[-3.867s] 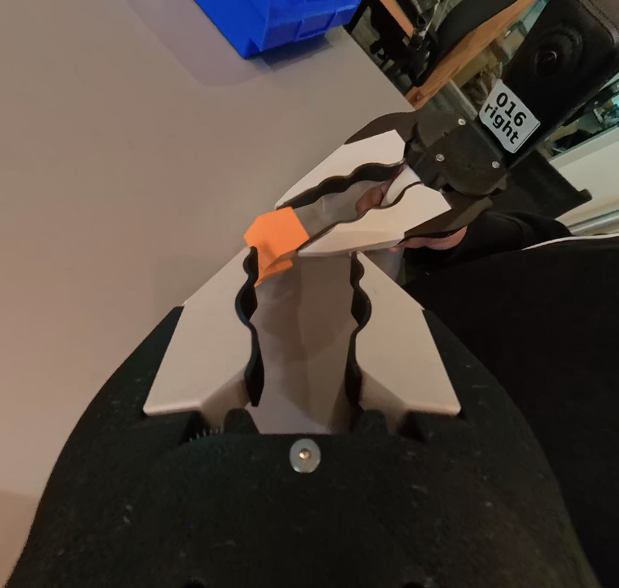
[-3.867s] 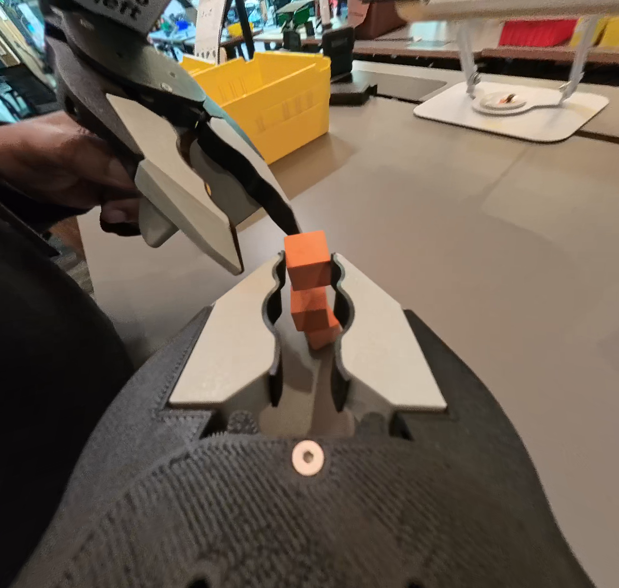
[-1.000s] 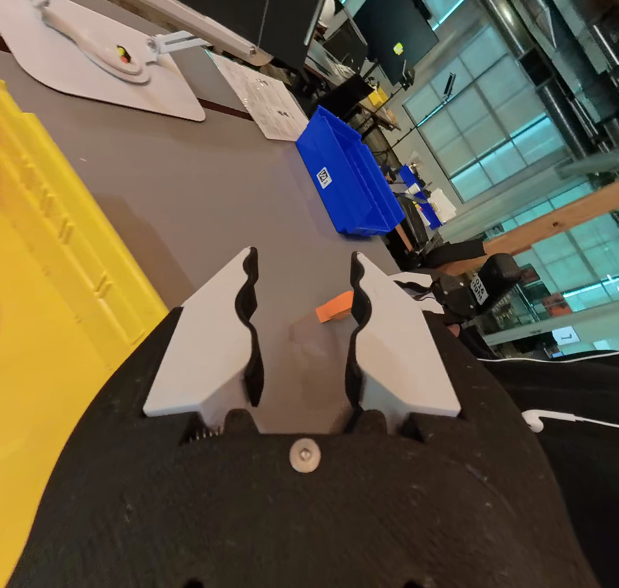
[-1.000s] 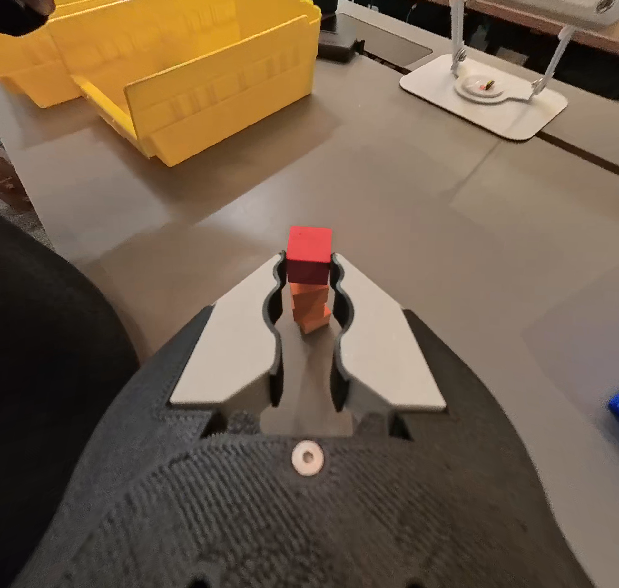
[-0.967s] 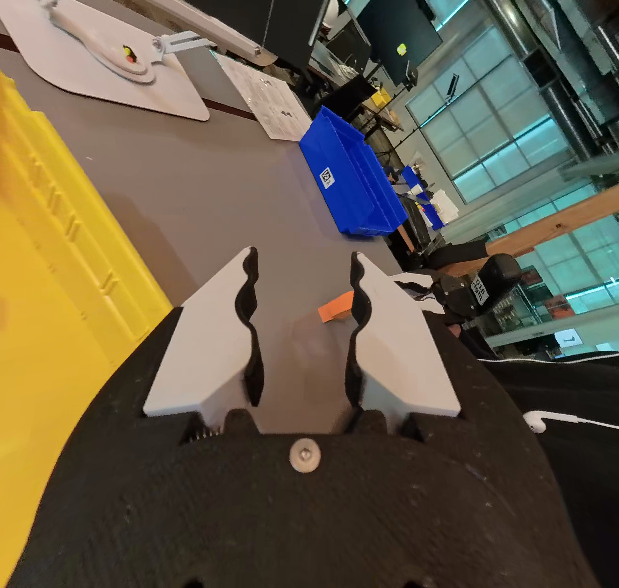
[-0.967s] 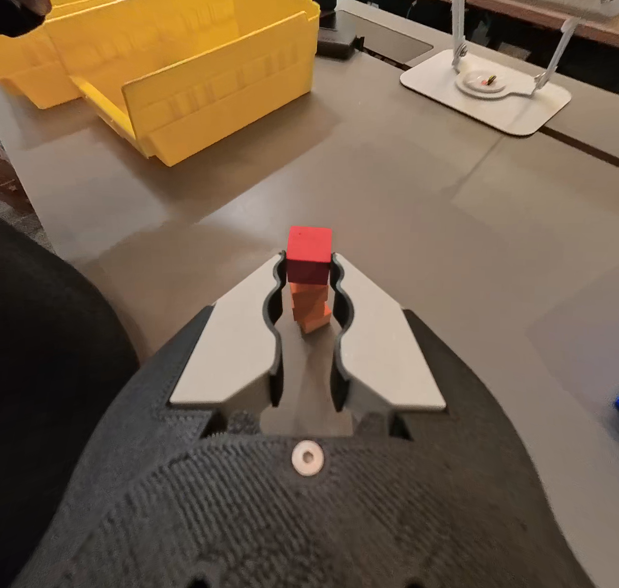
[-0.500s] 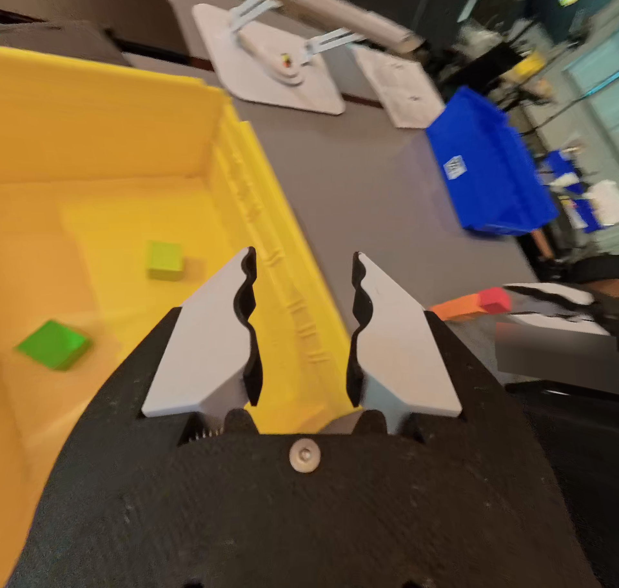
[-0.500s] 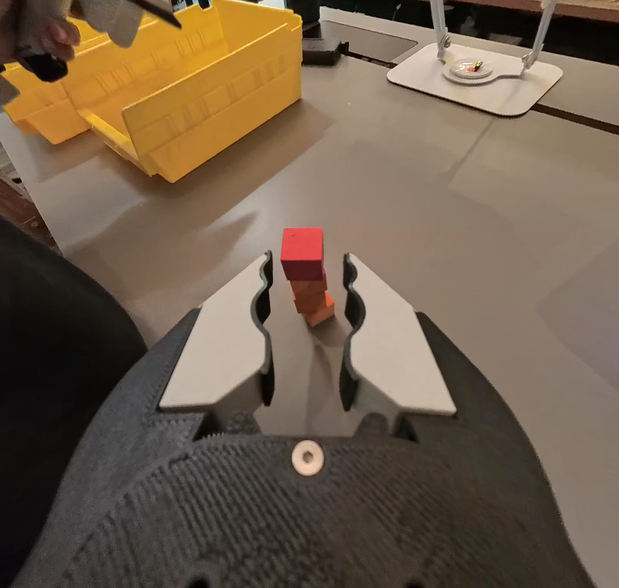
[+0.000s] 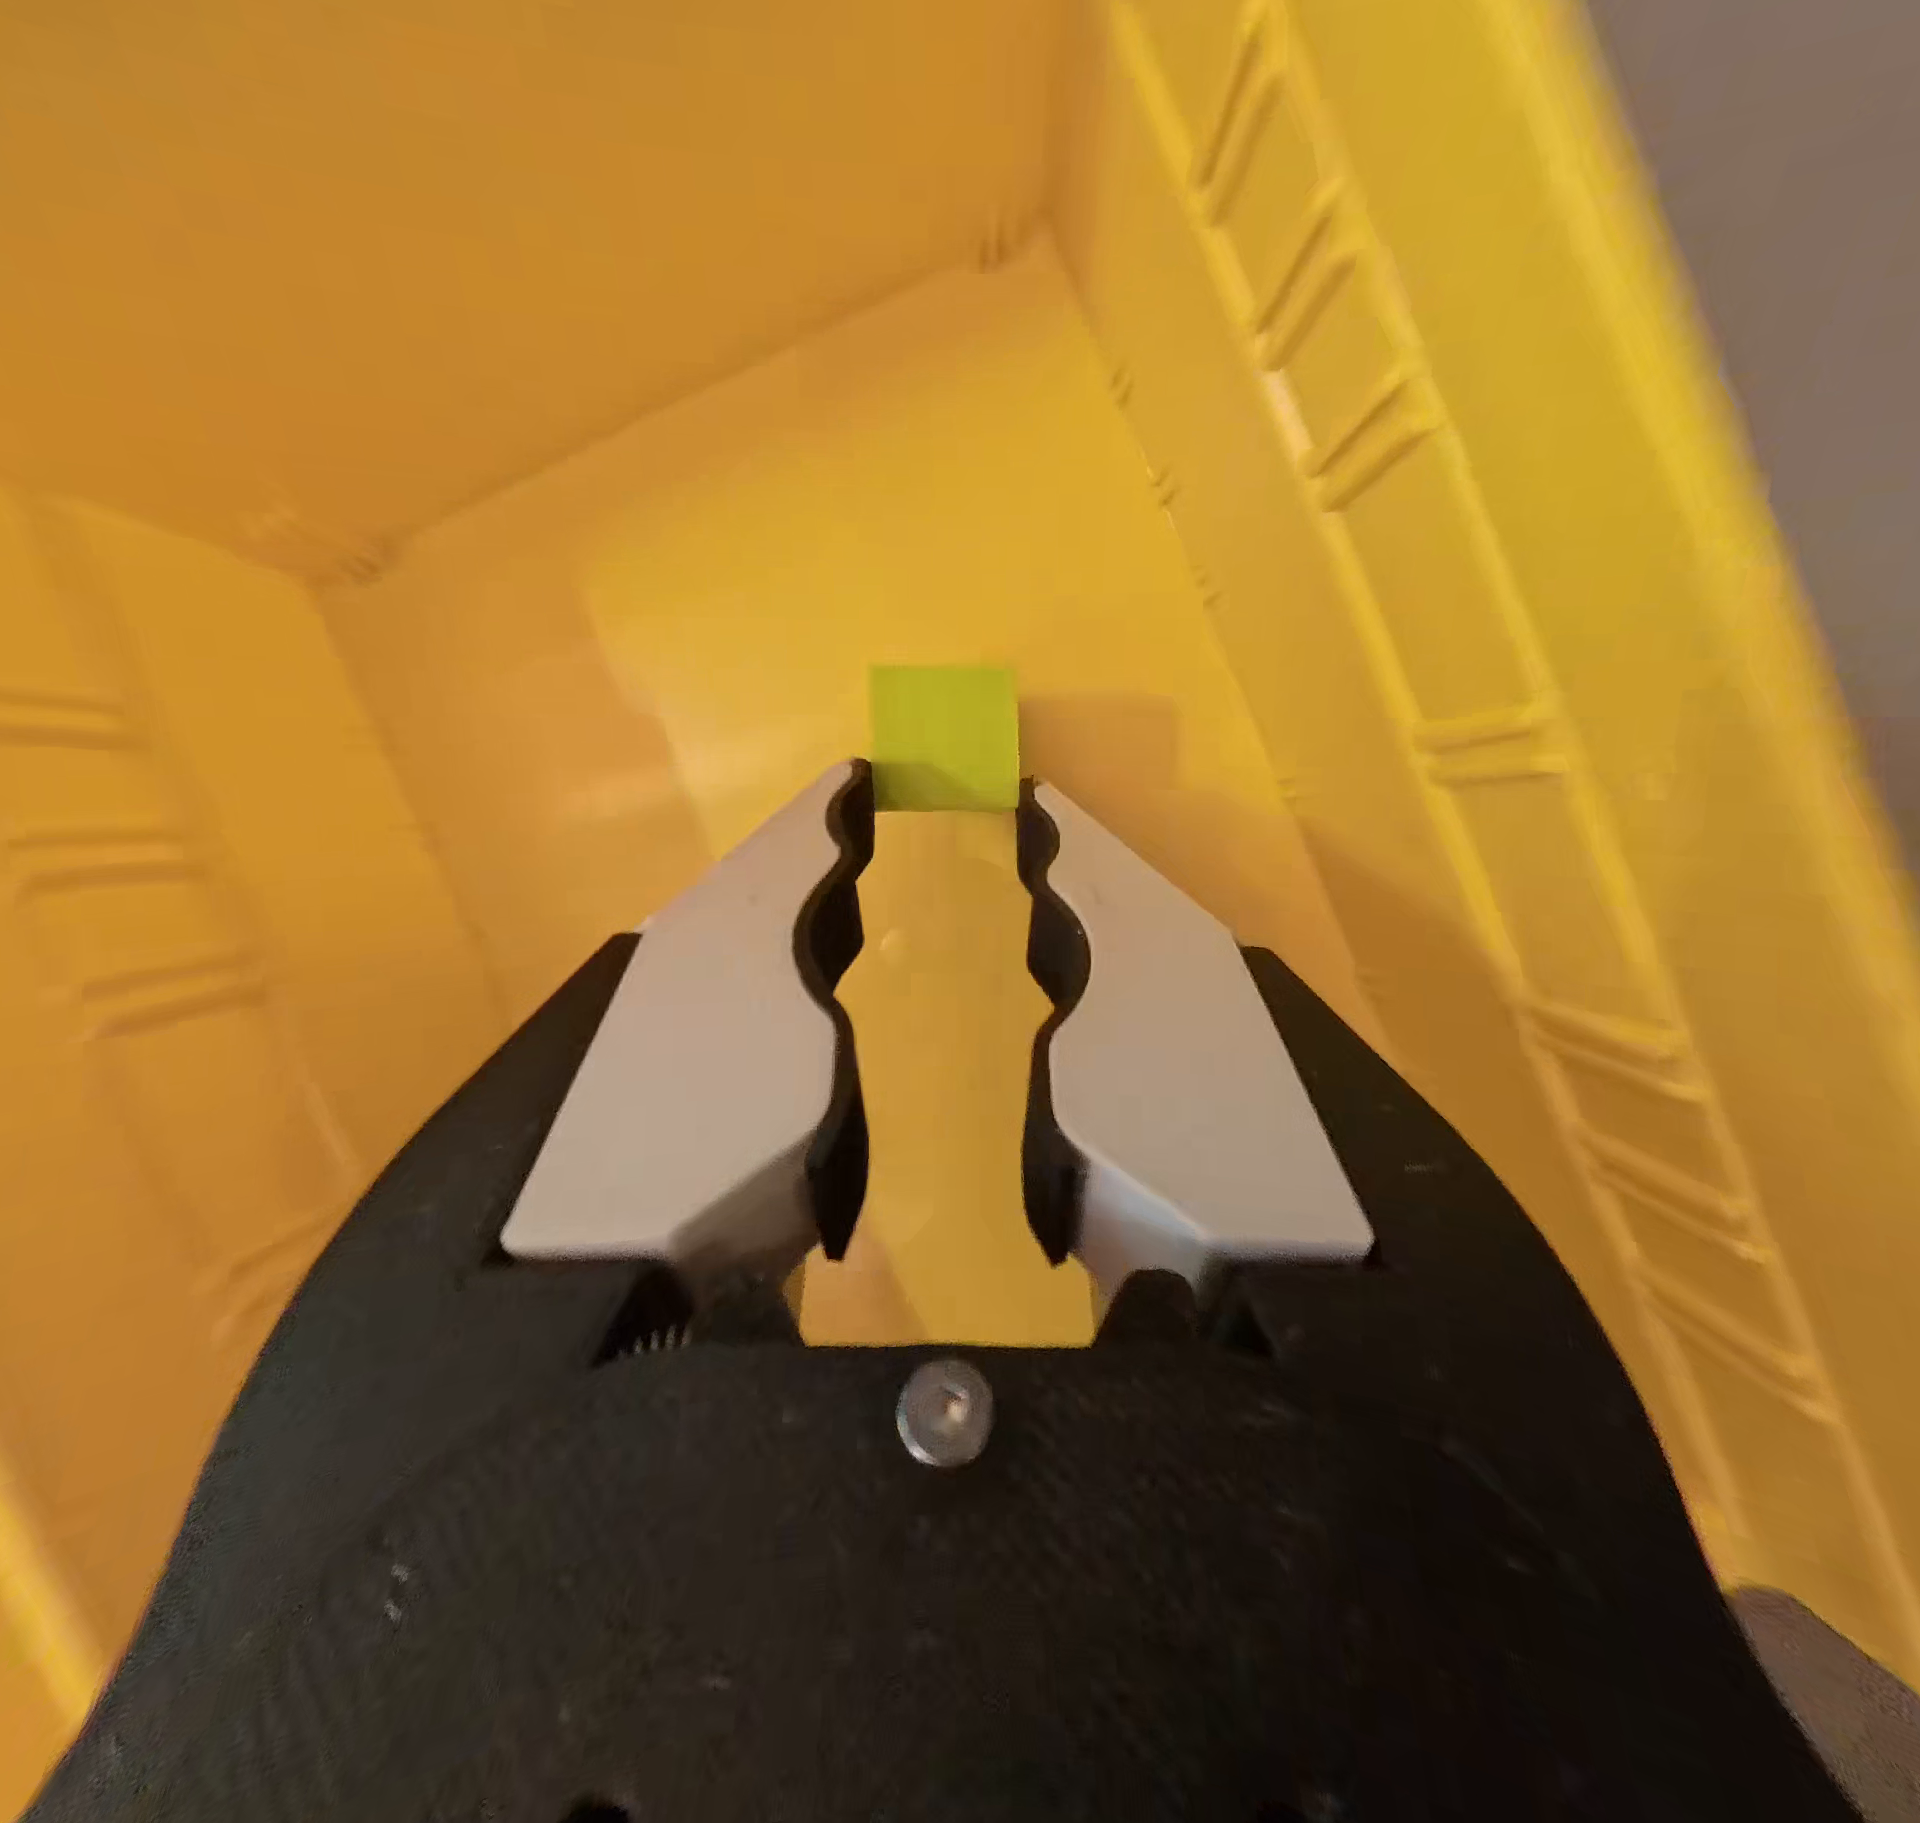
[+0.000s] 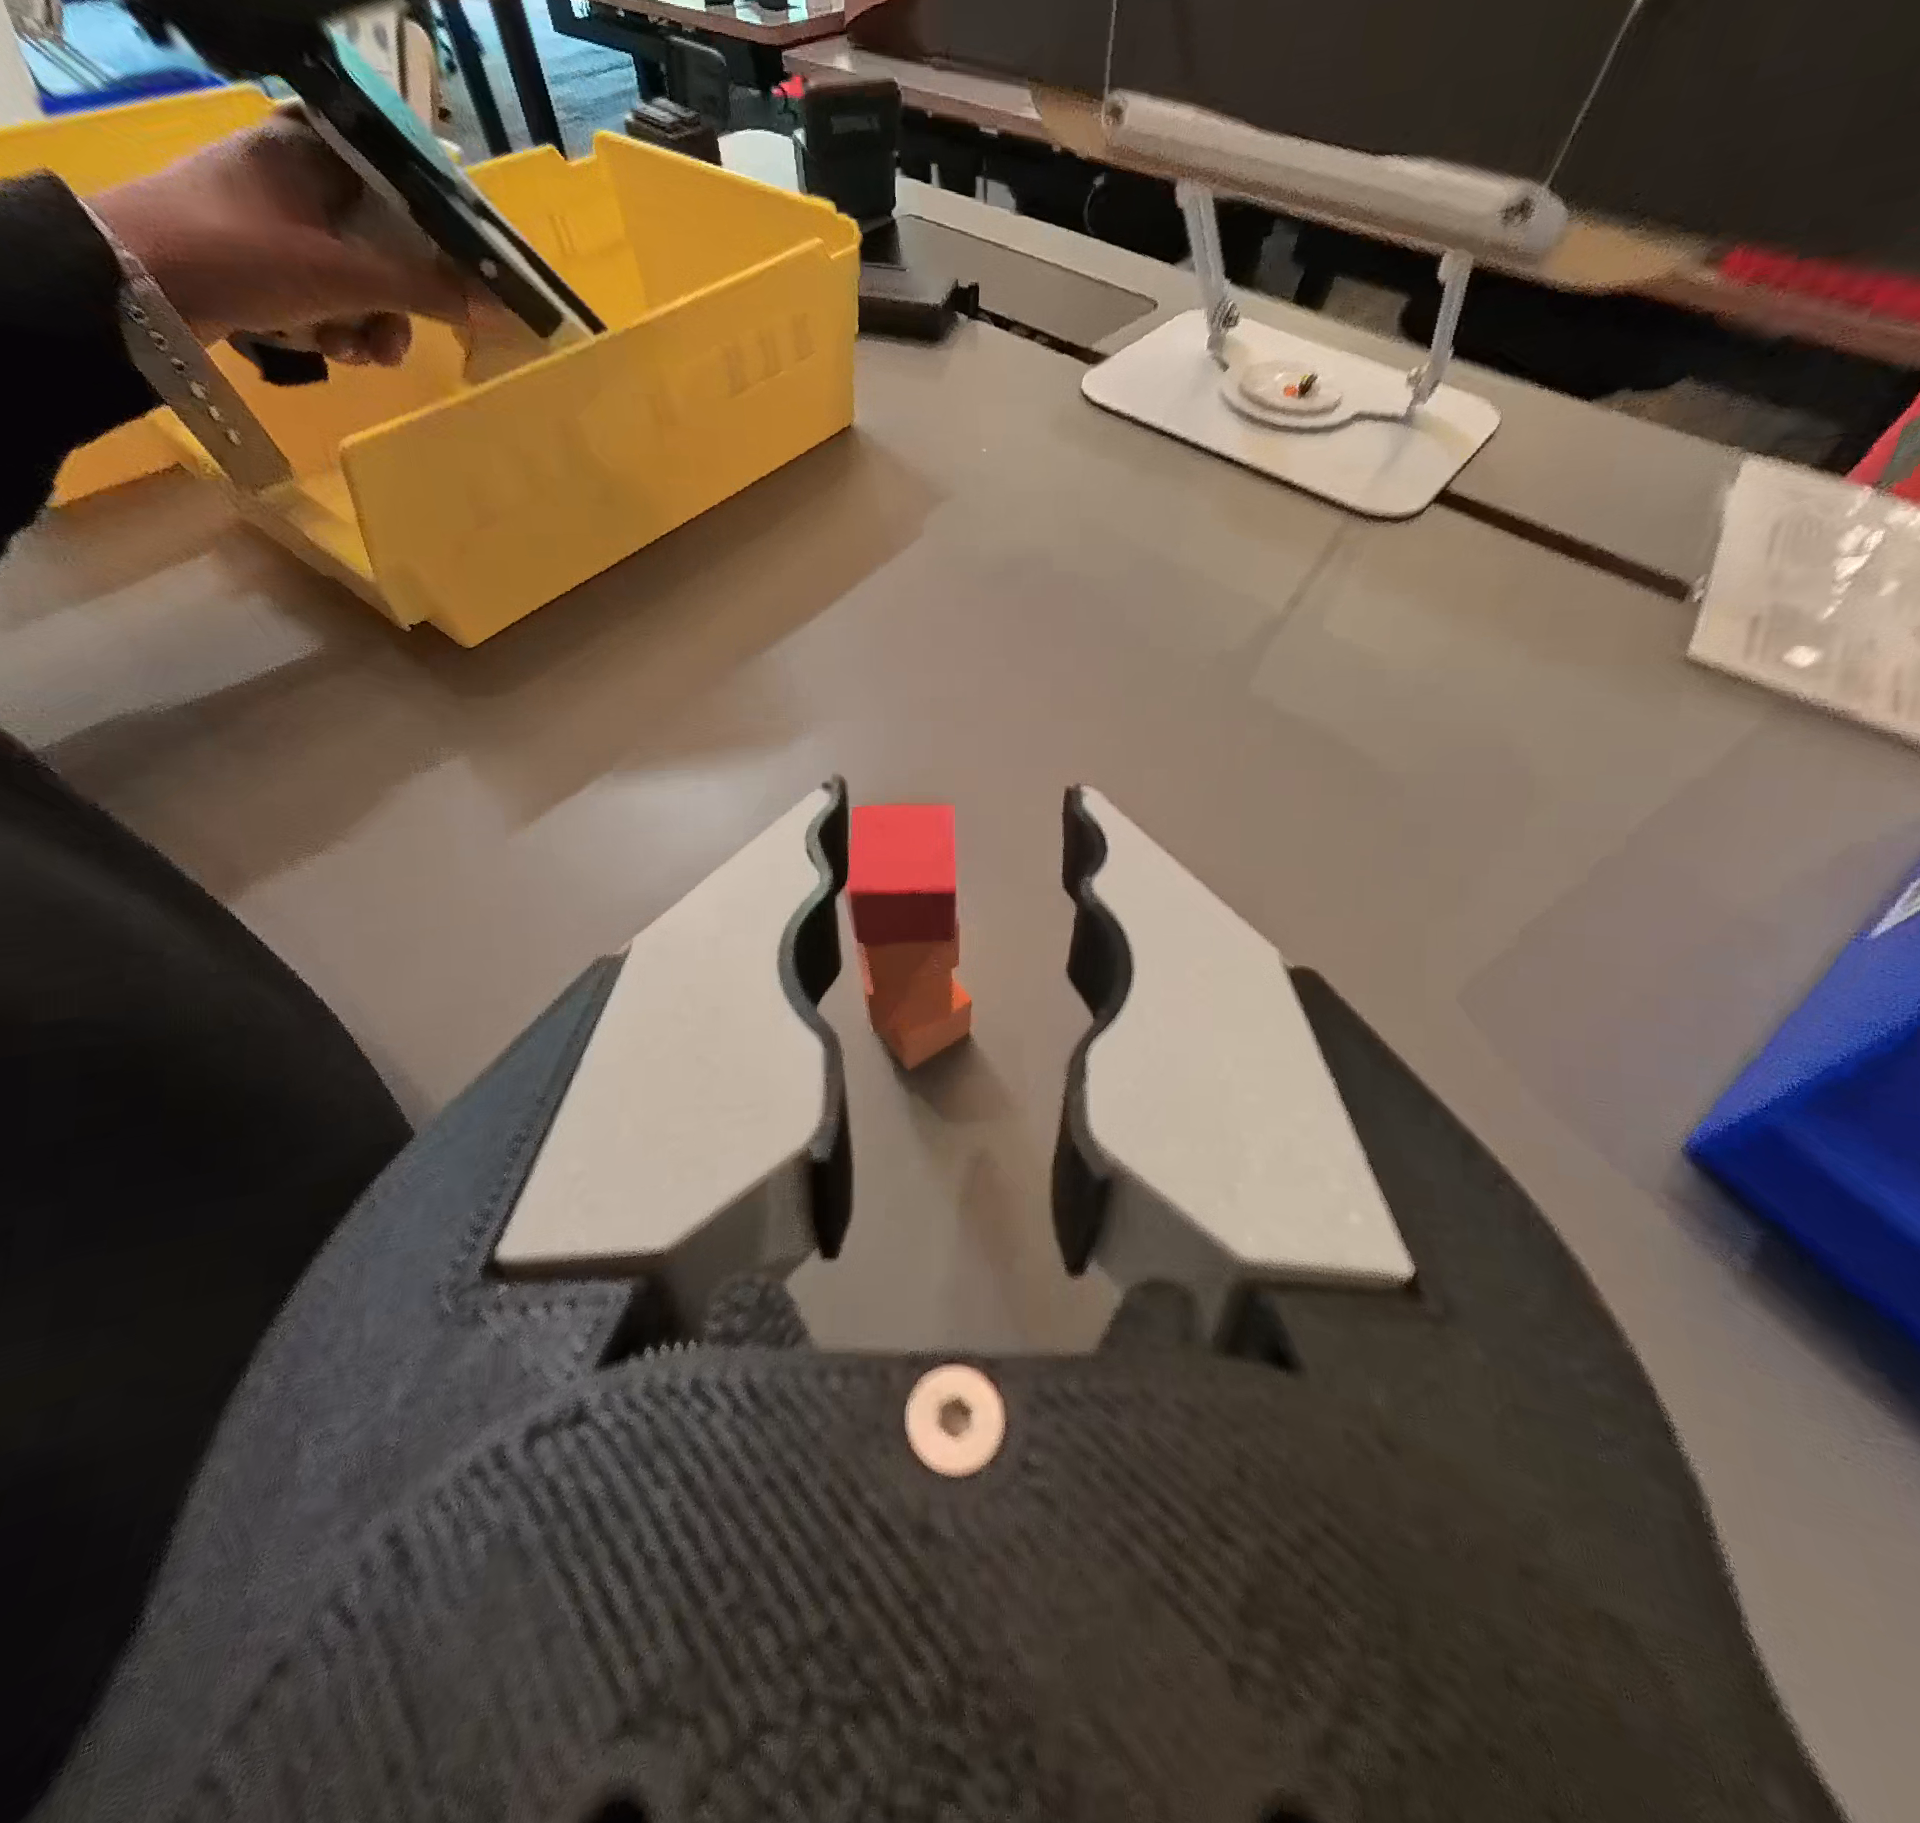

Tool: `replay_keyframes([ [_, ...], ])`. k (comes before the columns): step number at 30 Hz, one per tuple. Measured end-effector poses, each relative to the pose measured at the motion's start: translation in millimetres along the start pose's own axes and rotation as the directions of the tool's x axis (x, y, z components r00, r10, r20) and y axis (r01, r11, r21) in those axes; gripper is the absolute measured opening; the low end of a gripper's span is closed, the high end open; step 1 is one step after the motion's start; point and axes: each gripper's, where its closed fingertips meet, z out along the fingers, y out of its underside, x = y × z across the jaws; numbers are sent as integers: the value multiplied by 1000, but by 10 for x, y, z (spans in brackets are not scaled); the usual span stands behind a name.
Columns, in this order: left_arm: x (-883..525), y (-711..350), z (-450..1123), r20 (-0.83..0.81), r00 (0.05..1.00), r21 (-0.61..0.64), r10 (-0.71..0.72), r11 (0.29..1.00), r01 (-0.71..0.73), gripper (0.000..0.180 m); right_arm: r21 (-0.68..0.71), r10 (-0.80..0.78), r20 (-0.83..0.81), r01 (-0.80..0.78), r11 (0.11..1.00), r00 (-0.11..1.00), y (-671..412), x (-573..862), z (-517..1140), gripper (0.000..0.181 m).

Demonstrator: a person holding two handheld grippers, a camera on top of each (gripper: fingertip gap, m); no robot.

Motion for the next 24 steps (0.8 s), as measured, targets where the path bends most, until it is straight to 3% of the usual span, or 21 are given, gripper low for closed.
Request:
replay_keyframes([
  [2,131,-151,-269,-46,999,87,1,996,3,24,21,-68,-19,68,997,998,-178,-67,-17,39],
  [5,766,-470,-937,-400,917,268,-11,955,129,24,120,-199,-16,199,973,980,-620,-319,56,38],
  [7,1302,-686,-1556,-704,709,332,25,895,298,23,208,-292,14,283,936,956,-904,-575,159,38],
  [9,1756,-717,-2023,-879,470,277,80,889,365,23,288,-374,52,344,894,926,-1093,-816,250,40],
  [11,2118,-626,-2210,-928,352,241,123,918,314,23,333,-418,79,371,867,905,-1190,-953,296,43],
  [14,2546,-465,-2304,-954,254,217,158,951,222,24,377,-436,116,367,851,892,-1257,-1045,239,42],
  [17,2807,-376,-2348,-977,156,176,146,964,199,24,385,-439,126,364,848,890,-1223,-1059,158,30],
  [21,2931,-333,-2337,-989,97,127,109,972,197,29,381,-421,98,357,853,902,-1148,-1014,32,24],
  [22,2905,-331,-2279,-985,137,131,105,971,198,43,376,-401,80,345,860,912,-1132,-963,-3,24],
  [24,2667,-369,-2074,-942,315,188,114,958,215,52,347,-349,37,316,883,936,-1066,-797,-74,24],
])
